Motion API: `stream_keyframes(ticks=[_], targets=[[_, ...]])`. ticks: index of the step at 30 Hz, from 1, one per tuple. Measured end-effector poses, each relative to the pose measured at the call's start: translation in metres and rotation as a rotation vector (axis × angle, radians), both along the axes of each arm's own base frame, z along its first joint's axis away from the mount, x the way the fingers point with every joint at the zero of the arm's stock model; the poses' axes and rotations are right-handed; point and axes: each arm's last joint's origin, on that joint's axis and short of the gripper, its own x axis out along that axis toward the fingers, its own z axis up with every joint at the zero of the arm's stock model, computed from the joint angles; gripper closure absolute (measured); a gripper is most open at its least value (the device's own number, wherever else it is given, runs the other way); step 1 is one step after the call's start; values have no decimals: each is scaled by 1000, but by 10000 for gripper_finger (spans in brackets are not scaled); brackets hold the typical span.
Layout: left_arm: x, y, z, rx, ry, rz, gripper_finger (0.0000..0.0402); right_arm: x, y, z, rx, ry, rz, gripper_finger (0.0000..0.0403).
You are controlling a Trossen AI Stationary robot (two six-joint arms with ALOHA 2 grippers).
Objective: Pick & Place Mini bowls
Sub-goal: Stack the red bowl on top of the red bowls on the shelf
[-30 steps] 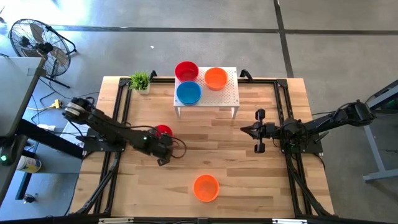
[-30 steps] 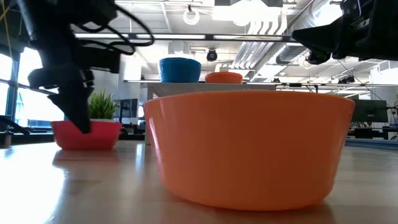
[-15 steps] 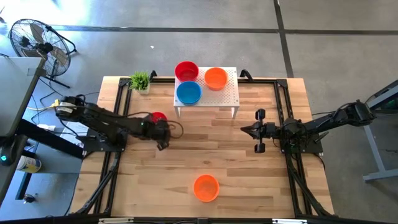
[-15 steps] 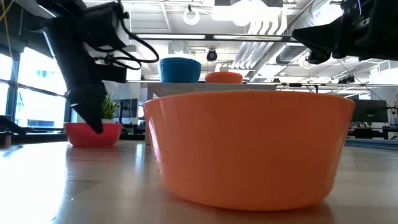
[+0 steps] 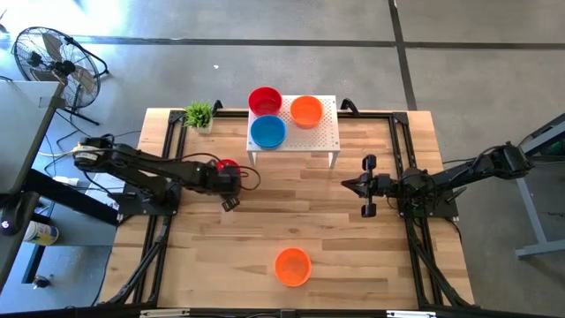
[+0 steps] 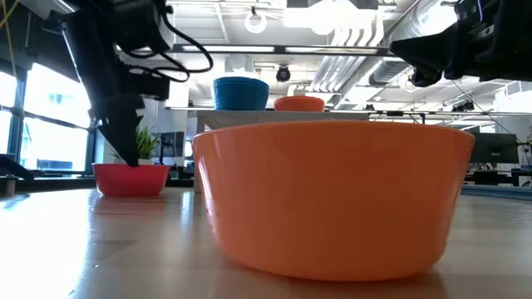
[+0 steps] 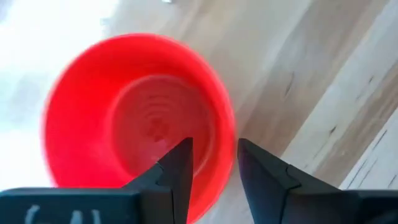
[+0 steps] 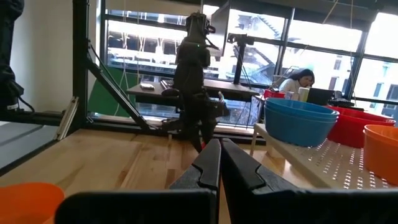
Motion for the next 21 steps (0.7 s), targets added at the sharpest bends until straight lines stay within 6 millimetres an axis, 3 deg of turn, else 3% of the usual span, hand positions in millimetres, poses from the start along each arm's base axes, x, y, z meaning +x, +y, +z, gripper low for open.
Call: stream_keyframes(ticks=[12,21], targets=[[-44,9,37,52,-75,172,277,0,0,0,12,2,2,401],[-55,50,38,-21,-50,368,277,0,0,1,12,-6,6,402]])
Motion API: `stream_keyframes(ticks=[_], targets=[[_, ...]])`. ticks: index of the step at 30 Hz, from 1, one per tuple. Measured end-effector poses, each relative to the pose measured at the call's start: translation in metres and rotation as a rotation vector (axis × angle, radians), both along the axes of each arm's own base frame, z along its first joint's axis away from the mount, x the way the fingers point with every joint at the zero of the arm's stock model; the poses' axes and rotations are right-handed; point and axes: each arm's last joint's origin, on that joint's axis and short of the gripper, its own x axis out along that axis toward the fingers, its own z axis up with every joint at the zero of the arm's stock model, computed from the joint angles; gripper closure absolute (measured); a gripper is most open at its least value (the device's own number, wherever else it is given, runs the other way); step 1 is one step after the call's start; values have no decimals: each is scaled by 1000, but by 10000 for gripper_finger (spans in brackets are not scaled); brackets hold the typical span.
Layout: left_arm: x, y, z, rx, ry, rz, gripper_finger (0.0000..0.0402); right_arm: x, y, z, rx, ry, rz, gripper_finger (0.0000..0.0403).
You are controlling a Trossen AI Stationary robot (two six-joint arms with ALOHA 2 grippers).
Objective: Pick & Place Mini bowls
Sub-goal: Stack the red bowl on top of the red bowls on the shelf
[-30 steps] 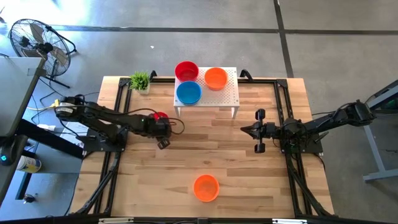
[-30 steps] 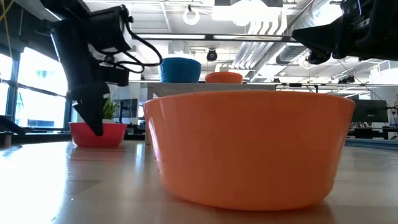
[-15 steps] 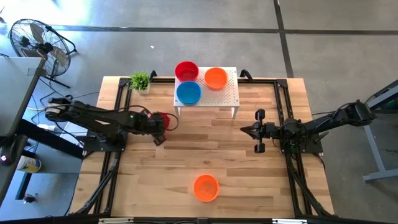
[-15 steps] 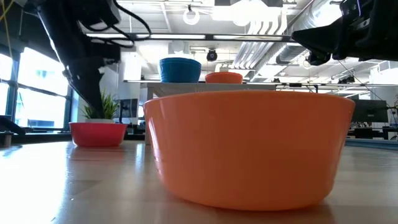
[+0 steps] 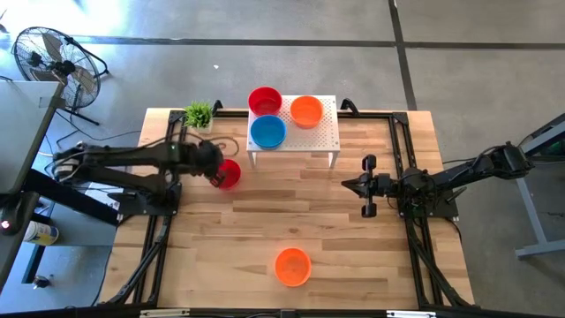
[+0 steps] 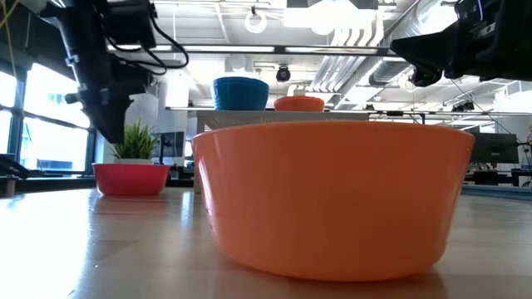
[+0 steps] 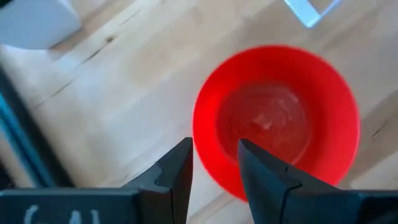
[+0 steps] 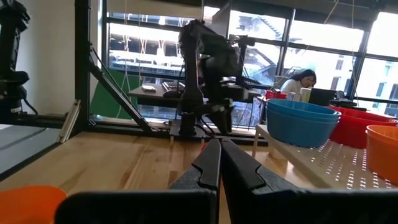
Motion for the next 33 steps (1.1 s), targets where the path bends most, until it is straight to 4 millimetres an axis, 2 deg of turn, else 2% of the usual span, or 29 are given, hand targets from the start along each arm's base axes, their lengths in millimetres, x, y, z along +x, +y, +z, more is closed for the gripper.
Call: stream_keyframes(ticks=[5,11,29,33], targets=[[-2,27,2,-69,-67,7,277,0,0,0,3,0,4,401],[-7,46,-2,-117,-69,19,277,0,0,0,2,0,10,401],[14,60,-35,-162,89,-185,278,0,0,0,2,0,11,402],[17,61,-42,-174,87,-209,302,0,0,0,2,0,11,401]])
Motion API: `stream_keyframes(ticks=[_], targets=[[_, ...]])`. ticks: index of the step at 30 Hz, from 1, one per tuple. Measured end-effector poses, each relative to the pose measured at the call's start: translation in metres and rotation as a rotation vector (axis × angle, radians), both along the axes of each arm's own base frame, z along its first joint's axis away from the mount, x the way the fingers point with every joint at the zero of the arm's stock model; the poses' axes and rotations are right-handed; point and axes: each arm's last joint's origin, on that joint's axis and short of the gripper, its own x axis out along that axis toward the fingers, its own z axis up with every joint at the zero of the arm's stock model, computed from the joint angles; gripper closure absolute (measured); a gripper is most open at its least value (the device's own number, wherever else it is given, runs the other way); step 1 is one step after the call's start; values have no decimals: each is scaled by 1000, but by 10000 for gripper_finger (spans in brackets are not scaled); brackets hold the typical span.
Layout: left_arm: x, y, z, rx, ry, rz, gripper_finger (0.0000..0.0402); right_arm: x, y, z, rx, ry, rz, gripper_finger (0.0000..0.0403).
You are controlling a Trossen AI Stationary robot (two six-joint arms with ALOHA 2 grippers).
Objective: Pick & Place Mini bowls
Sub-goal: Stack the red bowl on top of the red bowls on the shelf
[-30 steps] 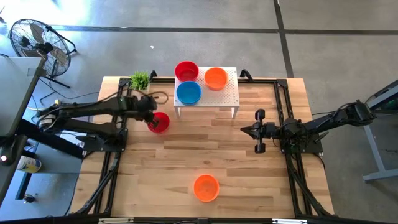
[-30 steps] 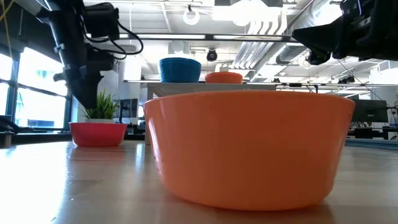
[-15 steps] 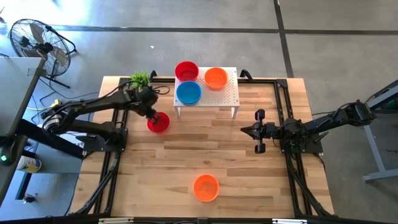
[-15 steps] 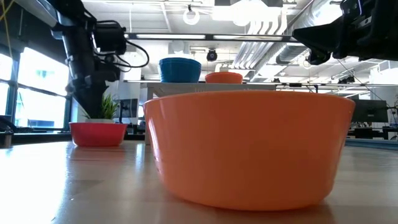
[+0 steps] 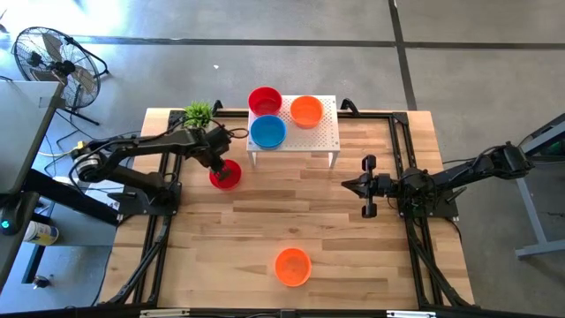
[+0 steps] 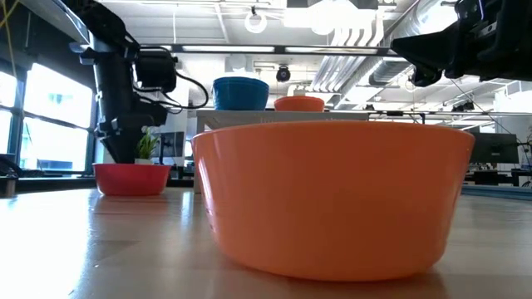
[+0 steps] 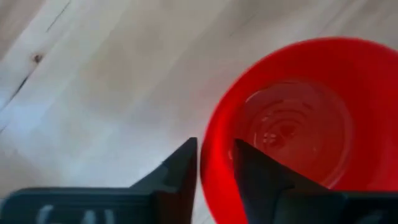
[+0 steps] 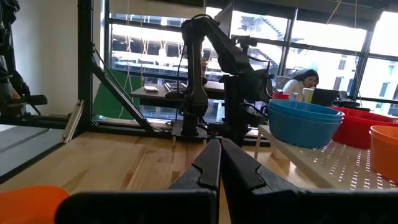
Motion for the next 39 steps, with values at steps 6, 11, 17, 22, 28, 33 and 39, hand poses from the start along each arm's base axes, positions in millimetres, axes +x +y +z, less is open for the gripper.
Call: stream_keyframes(ticks=[6,11,17,22,28,33,39], targets=[[0,0,1,7,3,-22,391,0,0,0,0,0,0,401],[-3,0,24,39,-50,9,396,0,0,0,0,1,0,402],[-29,15,96,136,-168,200,398,0,0,-1,1,8,1,402],[-54,23,155,202,-280,348,399,0,0,-1,1,8,-1,401],[-64,37,213,255,-498,457,400,0,0,-1,-4,7,-4,401],[-47,61,236,214,-601,499,400,0,0,0,-5,0,-5,402],[-18,96,241,145,-683,536,401,0,0,0,-8,1,-6,402]])
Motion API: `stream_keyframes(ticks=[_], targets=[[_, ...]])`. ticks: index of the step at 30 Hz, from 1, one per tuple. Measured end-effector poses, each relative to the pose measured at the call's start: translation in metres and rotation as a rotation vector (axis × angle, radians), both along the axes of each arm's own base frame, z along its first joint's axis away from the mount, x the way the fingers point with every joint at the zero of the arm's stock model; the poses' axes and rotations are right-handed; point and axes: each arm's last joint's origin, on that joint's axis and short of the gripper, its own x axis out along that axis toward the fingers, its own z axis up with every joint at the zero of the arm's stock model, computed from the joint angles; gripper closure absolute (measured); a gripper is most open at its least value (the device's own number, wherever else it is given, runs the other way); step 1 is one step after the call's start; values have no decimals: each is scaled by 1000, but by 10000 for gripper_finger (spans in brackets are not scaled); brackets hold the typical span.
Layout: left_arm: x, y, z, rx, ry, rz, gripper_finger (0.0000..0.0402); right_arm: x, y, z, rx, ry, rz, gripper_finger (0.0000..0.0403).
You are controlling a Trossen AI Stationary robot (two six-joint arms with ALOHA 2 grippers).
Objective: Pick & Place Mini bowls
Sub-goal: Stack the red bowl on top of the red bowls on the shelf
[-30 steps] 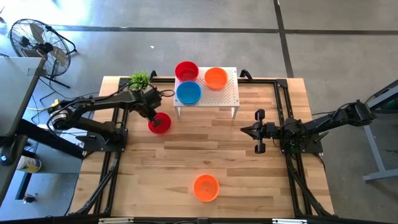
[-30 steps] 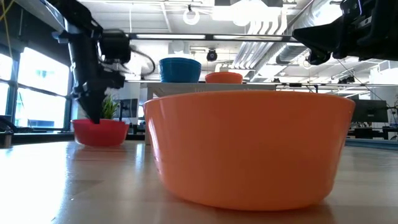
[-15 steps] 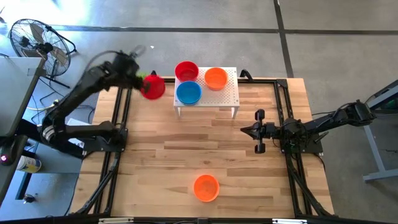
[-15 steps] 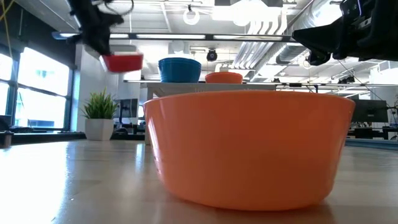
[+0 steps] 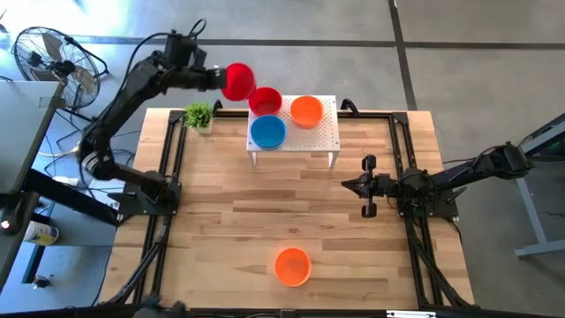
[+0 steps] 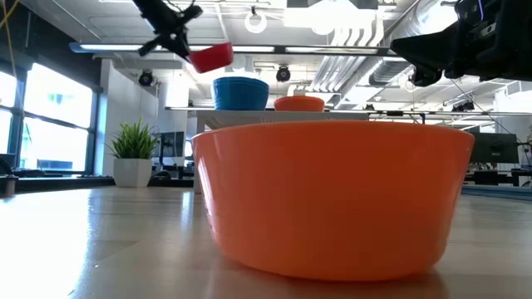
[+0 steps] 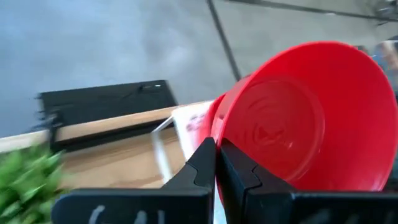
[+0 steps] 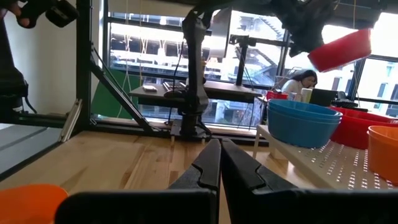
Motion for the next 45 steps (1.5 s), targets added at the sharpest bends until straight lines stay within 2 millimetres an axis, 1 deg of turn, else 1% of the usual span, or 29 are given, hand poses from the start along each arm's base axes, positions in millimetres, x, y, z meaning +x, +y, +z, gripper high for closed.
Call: stream_keyframes(ticks=[4,9,17,21,25,31,36,39,45], targets=[[19,21,-5,-44,-57,-41,401,0,0,0,-1,5,0,401],[50,33,-17,-76,-39,-85,401,0,0,-1,-1,7,0,402],[68,41,-35,-121,-4,-109,401,0,0,-1,-1,7,0,401],[72,42,-41,-140,15,-110,401,0,0,-1,-1,7,0,402],[81,48,-53,-166,47,-108,400,0,0,-1,-1,7,0,401],[88,54,-65,-181,85,-77,400,0,0,-1,0,8,0,402],[90,56,-66,-172,76,-72,397,0,0,-1,-1,11,0,402],[89,56,-67,-177,83,-69,384,0,0,-1,-1,15,0,401],[89,55,-68,-183,94,-71,347,0,0,-1,-1,15,0,402]])
